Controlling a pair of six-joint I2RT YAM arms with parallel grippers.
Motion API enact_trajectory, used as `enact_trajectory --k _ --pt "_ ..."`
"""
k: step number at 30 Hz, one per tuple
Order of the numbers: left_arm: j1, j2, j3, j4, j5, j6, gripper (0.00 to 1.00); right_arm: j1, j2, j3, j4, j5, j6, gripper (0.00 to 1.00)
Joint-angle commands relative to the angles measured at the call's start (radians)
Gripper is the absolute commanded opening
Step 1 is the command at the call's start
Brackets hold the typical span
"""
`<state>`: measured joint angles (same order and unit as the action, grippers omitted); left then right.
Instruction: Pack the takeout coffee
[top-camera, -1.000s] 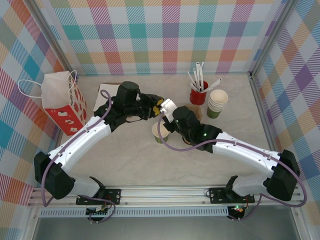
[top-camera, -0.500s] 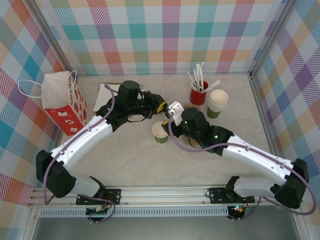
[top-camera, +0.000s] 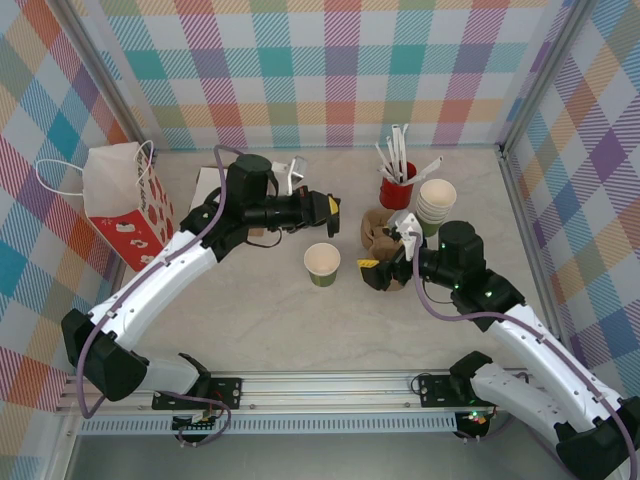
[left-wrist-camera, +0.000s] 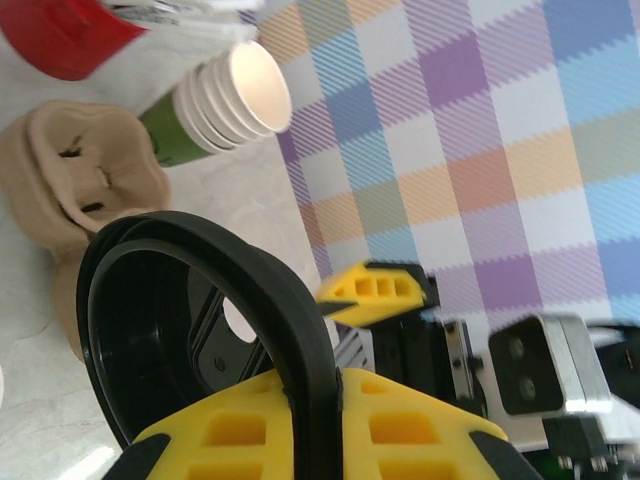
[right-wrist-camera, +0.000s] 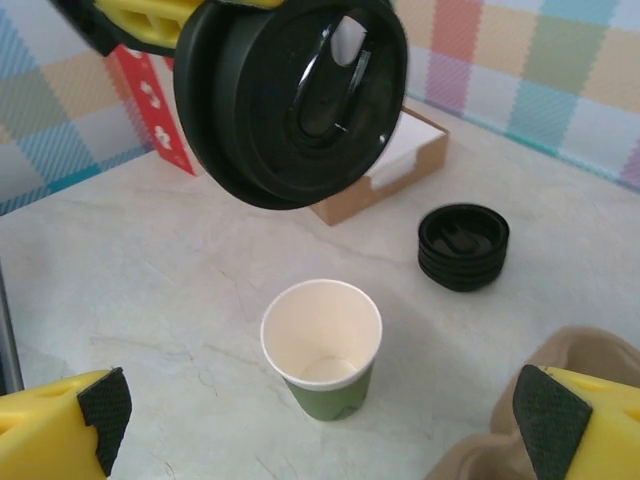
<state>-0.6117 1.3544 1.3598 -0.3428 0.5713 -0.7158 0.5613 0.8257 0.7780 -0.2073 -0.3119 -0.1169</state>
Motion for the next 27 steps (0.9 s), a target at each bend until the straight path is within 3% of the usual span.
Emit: enact_trajectory --k 1,8,27 --pt "0.009 -0.034 0.030 -0.019 0.141 0.155 0.05 -0.011 0.011 -0.012 0.145 -0.149 -0.116 1.00" --pt "0.008 -0.046 0.033 0.004 0.213 0.187 0.05 -0.012 0.098 0.041 0.277 -0.186 -0.200 1.00" --pt "0.003 -0.055 0.026 0.017 0.245 0.191 0.04 -0.012 0.264 0.167 0.322 -0.341 -0.202 0.97"
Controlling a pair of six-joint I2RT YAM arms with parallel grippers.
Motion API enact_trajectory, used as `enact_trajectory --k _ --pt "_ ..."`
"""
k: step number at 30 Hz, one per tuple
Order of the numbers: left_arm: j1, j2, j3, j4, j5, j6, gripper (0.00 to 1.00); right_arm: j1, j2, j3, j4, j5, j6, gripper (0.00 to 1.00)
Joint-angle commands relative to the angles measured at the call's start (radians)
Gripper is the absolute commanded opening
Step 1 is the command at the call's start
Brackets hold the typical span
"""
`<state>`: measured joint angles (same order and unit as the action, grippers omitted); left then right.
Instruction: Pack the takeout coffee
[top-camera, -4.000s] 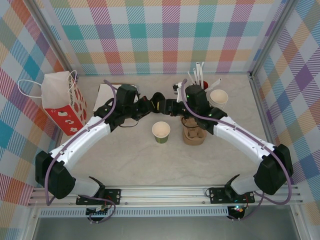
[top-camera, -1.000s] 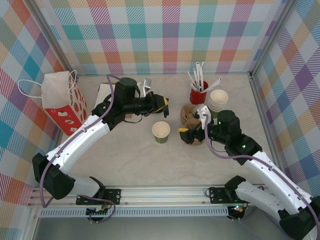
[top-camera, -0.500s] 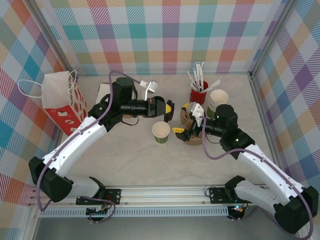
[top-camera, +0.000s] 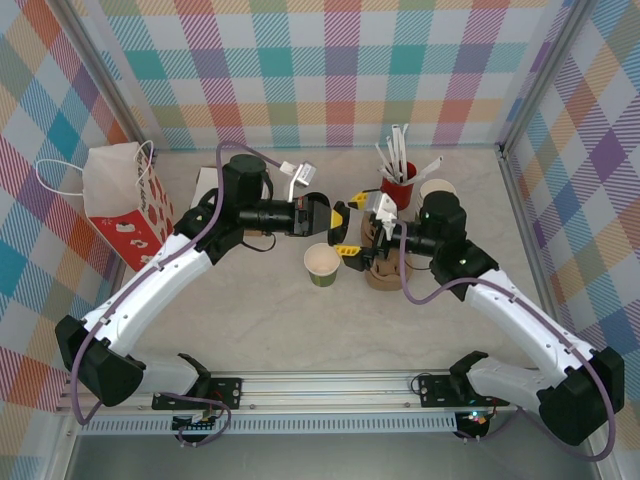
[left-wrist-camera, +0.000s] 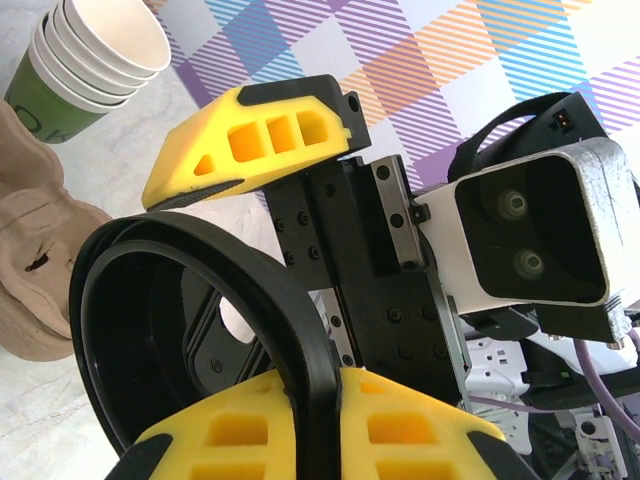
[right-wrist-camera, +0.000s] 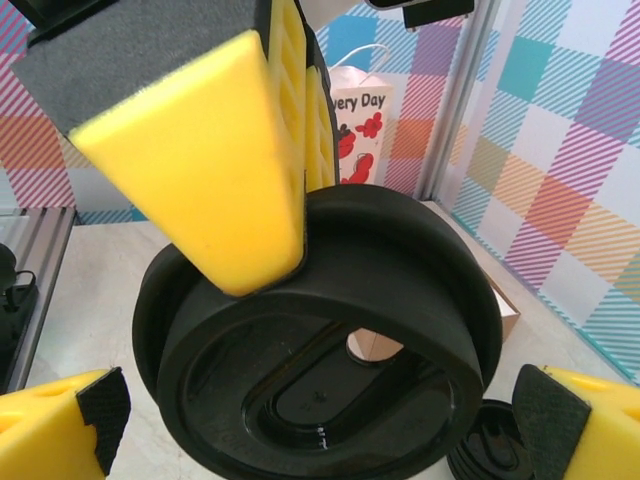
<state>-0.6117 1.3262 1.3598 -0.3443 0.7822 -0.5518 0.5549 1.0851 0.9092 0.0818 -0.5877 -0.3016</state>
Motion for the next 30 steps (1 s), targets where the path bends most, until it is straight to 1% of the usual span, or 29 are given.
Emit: enact_trajectory --k 1,5,12,17,30 --pt "0.003 -0.029 0.025 0.020 0.036 0.028 0.04 -0.007 0.006 0.036 0.031 -0.071 -0.019 0.96" --pt "0.003 -0.033 0.025 0.016 0.041 0.036 0.03 -0.016 0.004 0.042 0.012 -0.103 -0.020 0.90" --pt "0.001 -0.035 0.025 0.018 0.059 0.046 0.03 -0.025 0.006 0.052 0.001 -0.136 -0.013 0.89" --pt "0.001 -0.036 0.026 0.024 0.058 0.045 0.02 -0.026 0.021 0.070 -0.017 -0.160 -0.011 0.83" --pt "-0.002 -0.039 0.025 0.042 0.058 0.036 0.02 -0.025 0.044 0.057 0.012 -0.179 0.032 0.84"
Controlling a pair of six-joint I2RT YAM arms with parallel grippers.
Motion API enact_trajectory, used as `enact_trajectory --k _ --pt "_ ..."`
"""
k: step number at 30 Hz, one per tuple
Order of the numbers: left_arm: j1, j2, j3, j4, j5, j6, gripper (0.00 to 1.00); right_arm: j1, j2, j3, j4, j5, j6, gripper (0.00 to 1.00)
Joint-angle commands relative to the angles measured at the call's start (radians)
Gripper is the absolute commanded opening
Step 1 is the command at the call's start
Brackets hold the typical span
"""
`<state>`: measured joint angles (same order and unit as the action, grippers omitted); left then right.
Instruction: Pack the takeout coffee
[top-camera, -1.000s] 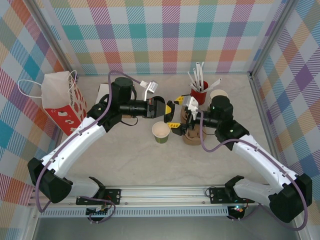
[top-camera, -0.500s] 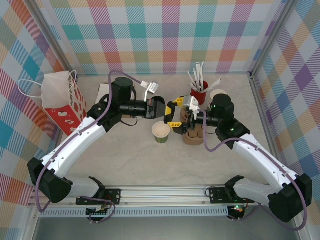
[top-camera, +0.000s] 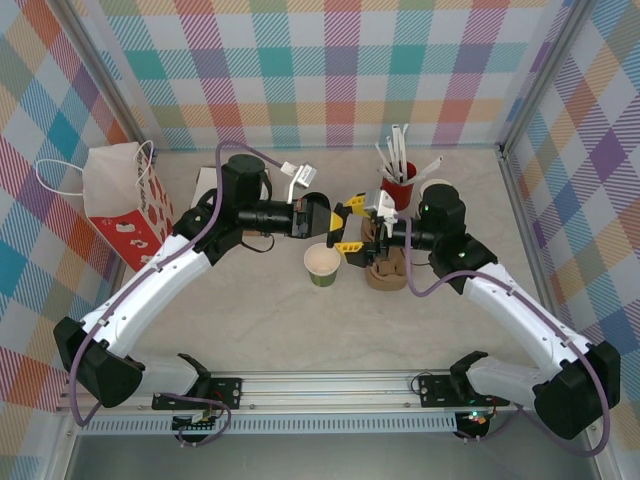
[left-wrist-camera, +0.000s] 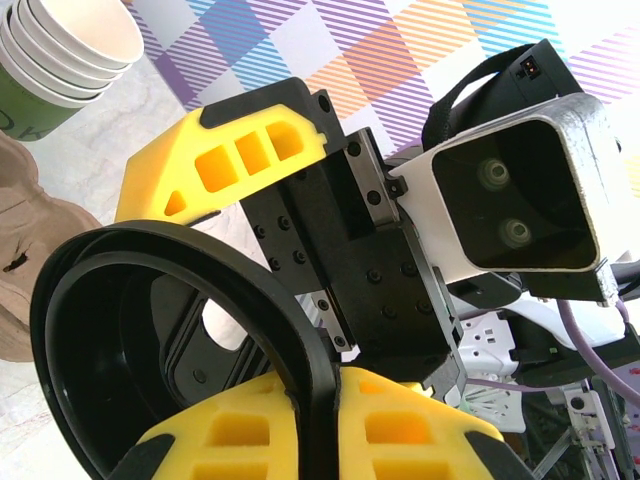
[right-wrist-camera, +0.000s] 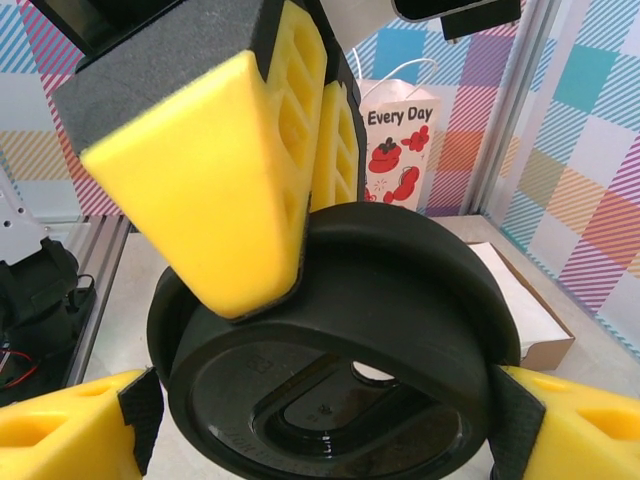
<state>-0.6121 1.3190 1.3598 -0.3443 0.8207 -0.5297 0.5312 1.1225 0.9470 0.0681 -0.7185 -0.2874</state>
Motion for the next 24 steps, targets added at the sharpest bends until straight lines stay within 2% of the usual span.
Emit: enact_trajectory --k 1,24 --pt "-0.001 -0.031 0.026 0.044 0.018 0.011 0.02 0.000 0.008 0.019 0.026 -0.050 0.020 0.85" --pt "-0.007 -0.030 0.010 0.132 0.023 -0.045 0.01 0.000 0.044 0.025 0.116 -0.095 0.072 0.89"
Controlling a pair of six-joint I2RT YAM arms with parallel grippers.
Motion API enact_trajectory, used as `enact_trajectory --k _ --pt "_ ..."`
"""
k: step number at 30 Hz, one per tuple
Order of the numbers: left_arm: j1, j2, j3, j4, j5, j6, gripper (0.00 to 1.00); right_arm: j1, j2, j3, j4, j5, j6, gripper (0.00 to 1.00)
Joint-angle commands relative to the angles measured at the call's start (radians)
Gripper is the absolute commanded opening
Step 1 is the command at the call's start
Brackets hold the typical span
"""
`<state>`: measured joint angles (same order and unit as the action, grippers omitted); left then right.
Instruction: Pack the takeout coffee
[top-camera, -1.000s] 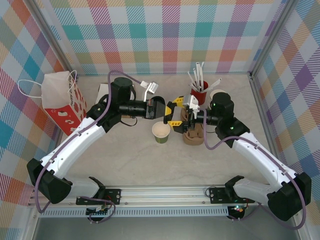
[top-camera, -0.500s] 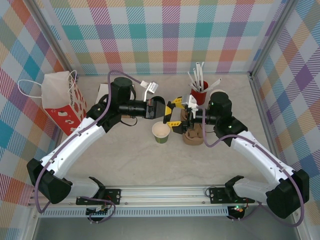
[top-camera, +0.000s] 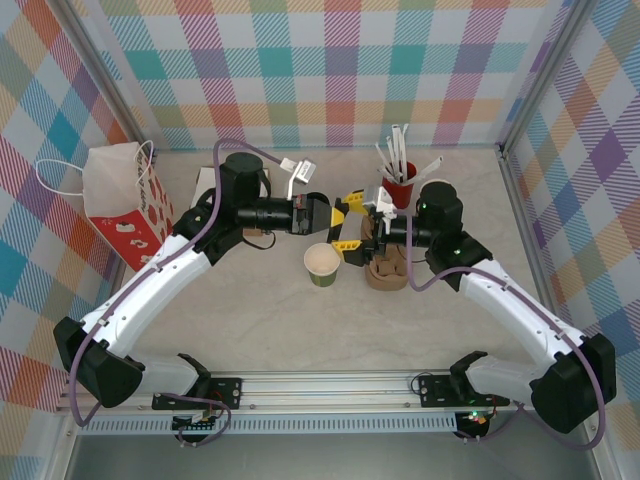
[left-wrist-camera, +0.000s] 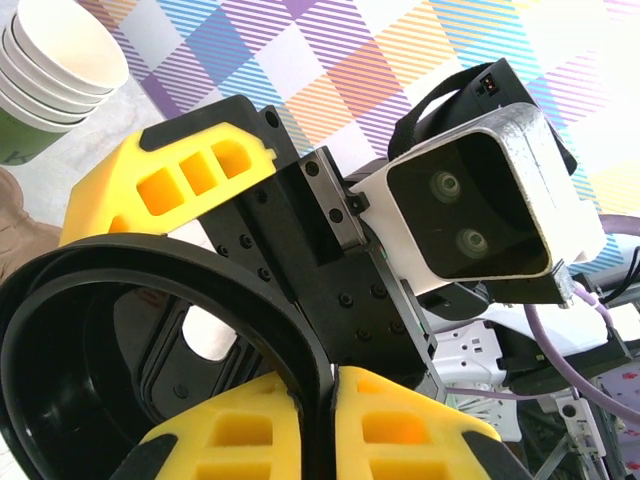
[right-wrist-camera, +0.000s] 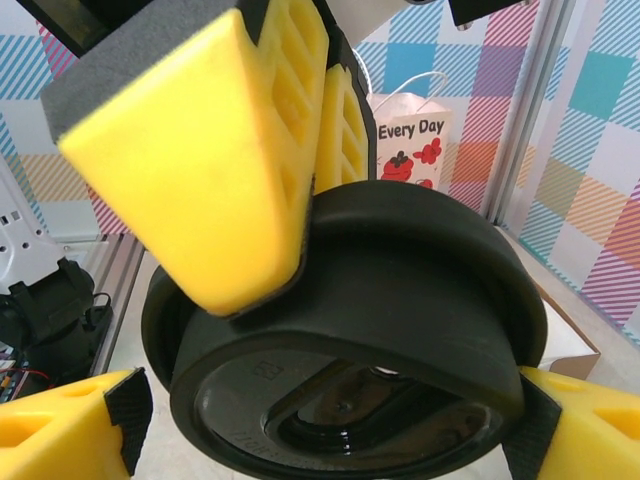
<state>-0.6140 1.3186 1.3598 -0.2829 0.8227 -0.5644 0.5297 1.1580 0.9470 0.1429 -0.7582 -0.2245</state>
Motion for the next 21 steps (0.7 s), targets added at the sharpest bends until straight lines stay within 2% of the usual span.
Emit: enact_trajectory --k 1,5,8,13,15,16,21 --pt "-0.006 -0.029 0.009 0.073 0.022 -0.012 0.01 0.001 0.008 0.026 0.043 -0.056 0.008 0.89" --pt "-0.007 -0.028 0.008 0.072 0.023 -0.013 0.01 0.001 0.006 0.029 0.037 -0.055 -0.002 0.88" --pt "-0.007 -0.031 0.005 0.068 0.024 -0.012 0.01 0.000 -0.002 0.030 0.009 -0.048 -0.026 0.78" --pt "-0.007 -0.032 0.005 0.068 0.025 -0.011 0.01 0.000 -0.011 0.030 0.009 -0.047 -0.030 0.78" --pt "-0.007 -0.029 0.004 0.065 0.021 -0.012 0.02 0.000 -0.011 0.037 -0.004 -0.046 -0.033 0.74" --pt "-0.007 -0.030 0.004 0.063 0.017 -0.010 0.03 0.000 -0.011 0.040 -0.015 -0.044 -0.038 0.74" --pt "-0.007 -0.034 0.006 0.013 -0.029 0.025 0.22 0.000 -0.014 0.064 -0.136 -0.001 -0.088 0.74"
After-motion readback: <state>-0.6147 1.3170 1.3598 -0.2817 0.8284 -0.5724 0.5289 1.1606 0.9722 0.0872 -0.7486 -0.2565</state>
